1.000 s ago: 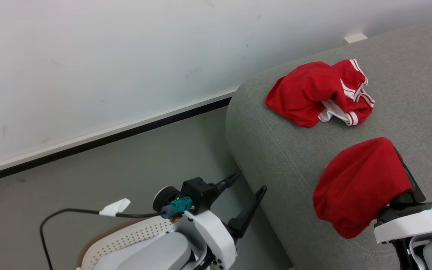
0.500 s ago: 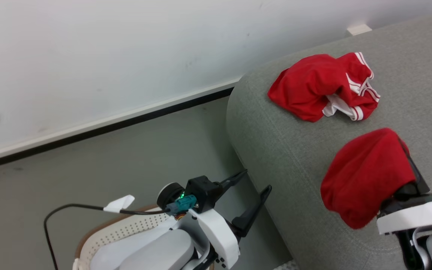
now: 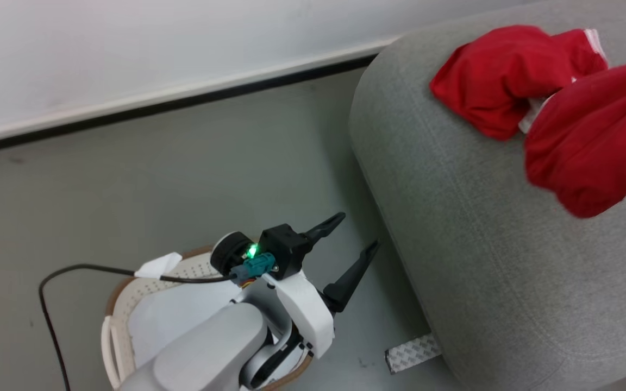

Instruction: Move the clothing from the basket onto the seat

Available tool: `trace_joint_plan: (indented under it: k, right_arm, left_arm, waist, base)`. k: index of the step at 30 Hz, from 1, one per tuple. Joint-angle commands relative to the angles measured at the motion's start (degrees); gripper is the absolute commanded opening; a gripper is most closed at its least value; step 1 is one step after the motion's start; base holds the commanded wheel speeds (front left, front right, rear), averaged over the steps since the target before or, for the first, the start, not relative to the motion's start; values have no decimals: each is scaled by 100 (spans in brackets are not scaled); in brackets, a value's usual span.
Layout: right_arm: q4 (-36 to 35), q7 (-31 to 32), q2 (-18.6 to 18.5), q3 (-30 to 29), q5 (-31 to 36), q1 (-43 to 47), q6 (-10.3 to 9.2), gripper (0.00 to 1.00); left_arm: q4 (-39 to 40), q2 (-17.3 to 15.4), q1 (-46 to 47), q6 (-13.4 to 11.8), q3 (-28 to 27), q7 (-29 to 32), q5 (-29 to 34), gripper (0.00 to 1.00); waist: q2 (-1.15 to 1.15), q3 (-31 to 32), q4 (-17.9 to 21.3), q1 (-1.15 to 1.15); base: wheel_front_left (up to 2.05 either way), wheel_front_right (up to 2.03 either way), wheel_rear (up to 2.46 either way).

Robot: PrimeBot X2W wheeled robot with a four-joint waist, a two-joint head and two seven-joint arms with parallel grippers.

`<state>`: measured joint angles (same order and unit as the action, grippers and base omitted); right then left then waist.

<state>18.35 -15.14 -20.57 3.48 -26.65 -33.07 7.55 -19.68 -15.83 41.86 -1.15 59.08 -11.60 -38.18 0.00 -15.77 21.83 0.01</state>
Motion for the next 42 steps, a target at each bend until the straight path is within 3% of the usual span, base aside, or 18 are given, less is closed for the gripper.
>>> trace_joint_plan:
  k: [1,12,18,22,23,24,30,32,33,34,35,42]
  right_arm:
    - [163,15,-207,-9,56,-259,-13,0]
    - [1847,386,-1340,-5,-75,-1930,-13,0]
    - [2874,685,-1570,335,85,-2559,-14,0]
    - [3469,1241,-1549,718,-112,-2787,-13,0]
    - [3646,1550,-1506,817,-207,-2799,-14,7]
    - [3759,2144,-1454,1164,-393,-2810,-14,40]
    - [3589,3085,-1606,1872,-1121,-2771,-13,37]
    - [3512,3188,-1700,2053,-1308,-2730,-13,44]
    - [3486,3234,-1729,2129,-1413,-2707,-13,55]
    - [3475,3292,-1741,2203,-1499,-2683,-13,95]
    - [3460,3338,-1763,2301,-1547,-2662,-13,100]
    - [3092,3513,-1932,2978,-2061,-2400,-14,100]
  left_arm:
    - [39,-81,62,-33,-22,35,90,100]
    - [323,-328,400,-128,-63,257,174,100]
    - [433,-448,581,-177,-80,351,270,100]
    - [465,-460,659,-192,-81,378,299,100]
    - [462,-464,672,-201,-82,380,302,100]
    - [443,-464,701,-211,-82,380,303,100]
    - [356,-443,738,-201,-92,332,261,100]
    - [310,-428,727,-177,-95,289,227,100]
    - [286,-417,715,-168,-97,279,213,100]
    - [255,-409,696,-157,-96,259,188,100]
    - [225,-411,676,-159,-98,233,177,100]
    - [37,-420,440,-160,-87,99,69,100]
  waist:
    - [0,-266,-109,-1]
    - [0,-1229,-396,-1]
    - [0,-1687,-530,-1]
    - [0,-1889,-586,-1]
    - [0,-1923,-591,-1]
    - [0,-1969,-592,-1]
    - [0,-2000,-573,-1]
    - [0,-1957,-567,-1]
    - [0,-1924,-562,-1]
    - [0,-1884,-557,-1]
    - [0,-1836,-549,-1]
    - [0,-1307,-526,-1]
  base:
    - [0,0,0]
    - [0,0,0]
    - [0,0,0]
    - [0,0,0]
    - [0,0,0]
    - [0,0,0]
    - [0,0,0]
    - [0,0,0]
    - [0,0,0]
    - [0,0,0]
    - [0,0,0]
    - [0,0,0]
